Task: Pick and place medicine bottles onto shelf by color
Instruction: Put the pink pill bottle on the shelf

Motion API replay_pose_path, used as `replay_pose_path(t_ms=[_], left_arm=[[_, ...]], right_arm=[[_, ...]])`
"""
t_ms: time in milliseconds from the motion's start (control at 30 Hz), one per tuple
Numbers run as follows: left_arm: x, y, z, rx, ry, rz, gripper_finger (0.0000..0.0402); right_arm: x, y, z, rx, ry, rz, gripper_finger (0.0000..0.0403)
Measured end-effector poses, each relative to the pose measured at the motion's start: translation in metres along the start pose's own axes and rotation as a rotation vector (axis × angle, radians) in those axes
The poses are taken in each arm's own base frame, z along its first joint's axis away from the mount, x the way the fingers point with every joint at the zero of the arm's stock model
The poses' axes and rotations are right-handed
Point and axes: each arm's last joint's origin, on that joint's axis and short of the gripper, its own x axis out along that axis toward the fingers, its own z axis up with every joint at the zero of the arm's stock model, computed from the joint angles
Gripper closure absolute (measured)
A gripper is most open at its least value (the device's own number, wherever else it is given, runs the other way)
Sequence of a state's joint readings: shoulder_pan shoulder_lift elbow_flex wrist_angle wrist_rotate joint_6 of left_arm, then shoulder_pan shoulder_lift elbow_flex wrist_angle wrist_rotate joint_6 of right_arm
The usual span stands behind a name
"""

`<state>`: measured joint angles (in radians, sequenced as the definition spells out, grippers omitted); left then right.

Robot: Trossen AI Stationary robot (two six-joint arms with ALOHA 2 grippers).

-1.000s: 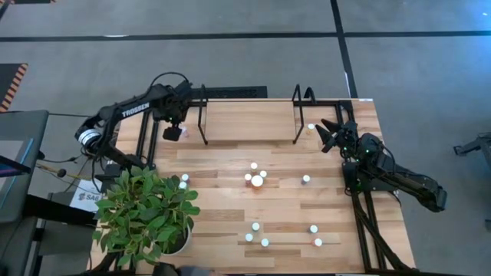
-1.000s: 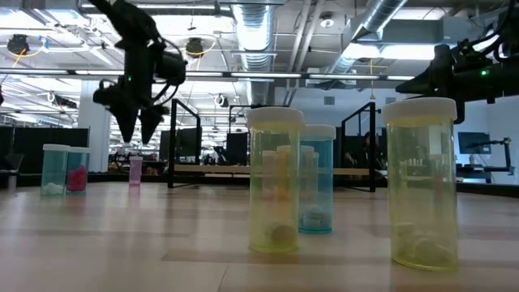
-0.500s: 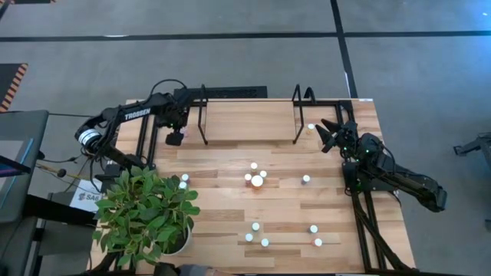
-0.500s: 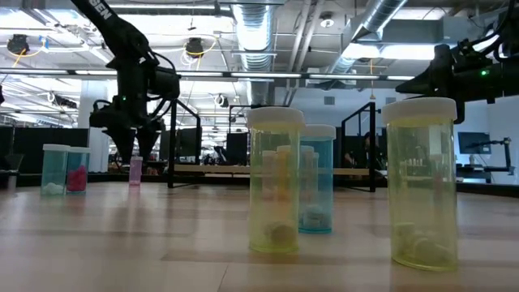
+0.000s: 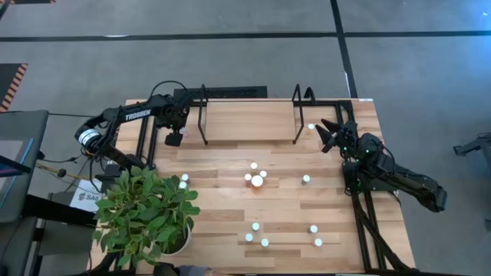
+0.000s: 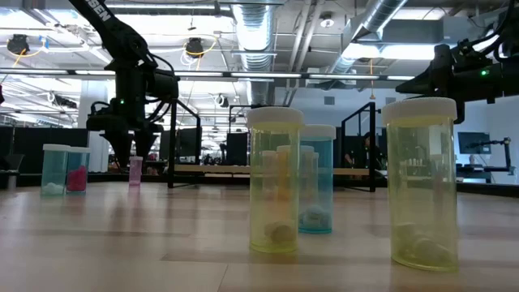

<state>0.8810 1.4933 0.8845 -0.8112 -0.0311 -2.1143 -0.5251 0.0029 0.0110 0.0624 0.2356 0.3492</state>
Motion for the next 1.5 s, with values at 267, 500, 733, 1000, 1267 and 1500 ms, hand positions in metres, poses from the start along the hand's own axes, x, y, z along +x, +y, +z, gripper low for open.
replay_pose_path(t_ms=[267, 500, 733, 1000, 1267, 1500], left_arm=[[0.000, 0.000, 0.000, 0.000, -0.004, -0.007, 0.0206], [0.000, -0.002, -0.001, 0.000, 0.007, -0.025, 0.0254], [0.000, -0.002, -0.001, 0.052, 0.006, -0.025, 0.0280], [0.000, -0.001, -0.002, 0.114, 0.039, -0.007, 0.0296], [-0.017, 0.006, 0.003, 0.222, 0.049, -0.025, 0.0290], [-0.047, 0.021, 0.012, 0.276, 0.108, -0.068, 0.0290]], right_arm=[[0.000, 0.000, 0.000, 0.000, 0.000, 0.000, 0.0154], [0.000, 0.000, 0.000, 0.000, 0.000, 0.000, 0.0154], [0.000, 0.000, 0.000, 0.000, 0.000, 0.000, 0.0154], [0.000, 0.000, 0.000, 0.000, 0.000, 0.000, 0.0154], [0.000, 0.000, 0.000, 0.000, 0.000, 0.000, 0.0154], [0.000, 0.000, 0.000, 0.000, 0.000, 0.000, 0.0154]])
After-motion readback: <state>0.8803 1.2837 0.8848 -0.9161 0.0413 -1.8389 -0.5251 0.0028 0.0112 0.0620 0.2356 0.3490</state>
